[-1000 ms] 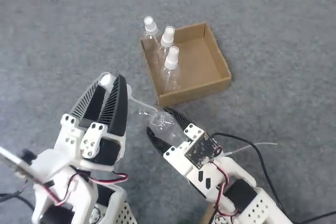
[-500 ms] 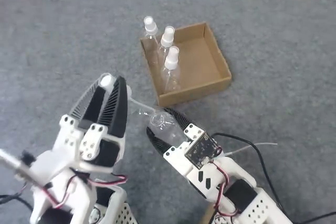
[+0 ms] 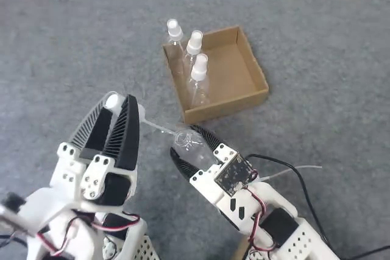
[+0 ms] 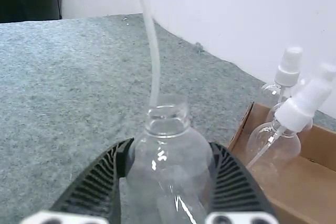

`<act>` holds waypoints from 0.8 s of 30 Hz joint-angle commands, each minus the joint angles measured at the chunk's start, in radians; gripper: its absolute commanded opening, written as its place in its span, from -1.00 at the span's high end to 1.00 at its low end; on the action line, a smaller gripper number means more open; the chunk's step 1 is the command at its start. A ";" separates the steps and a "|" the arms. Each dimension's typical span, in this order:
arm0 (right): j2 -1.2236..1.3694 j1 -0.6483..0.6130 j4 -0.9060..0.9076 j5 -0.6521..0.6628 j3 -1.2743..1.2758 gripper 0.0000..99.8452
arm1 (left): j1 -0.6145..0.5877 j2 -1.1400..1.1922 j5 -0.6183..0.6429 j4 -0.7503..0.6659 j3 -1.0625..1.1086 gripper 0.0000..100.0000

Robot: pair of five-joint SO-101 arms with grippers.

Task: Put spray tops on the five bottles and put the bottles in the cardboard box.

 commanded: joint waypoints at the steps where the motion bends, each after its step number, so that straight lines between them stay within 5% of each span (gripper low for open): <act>1: -0.021 -0.005 -0.015 0.017 0.020 0.88 | 0.003 -0.018 -0.011 0.037 -0.038 0.98; 24: -0.021 -0.002 -0.010 0.017 0.020 0.88 | 0.003 -0.018 -0.112 0.025 0.091 0.98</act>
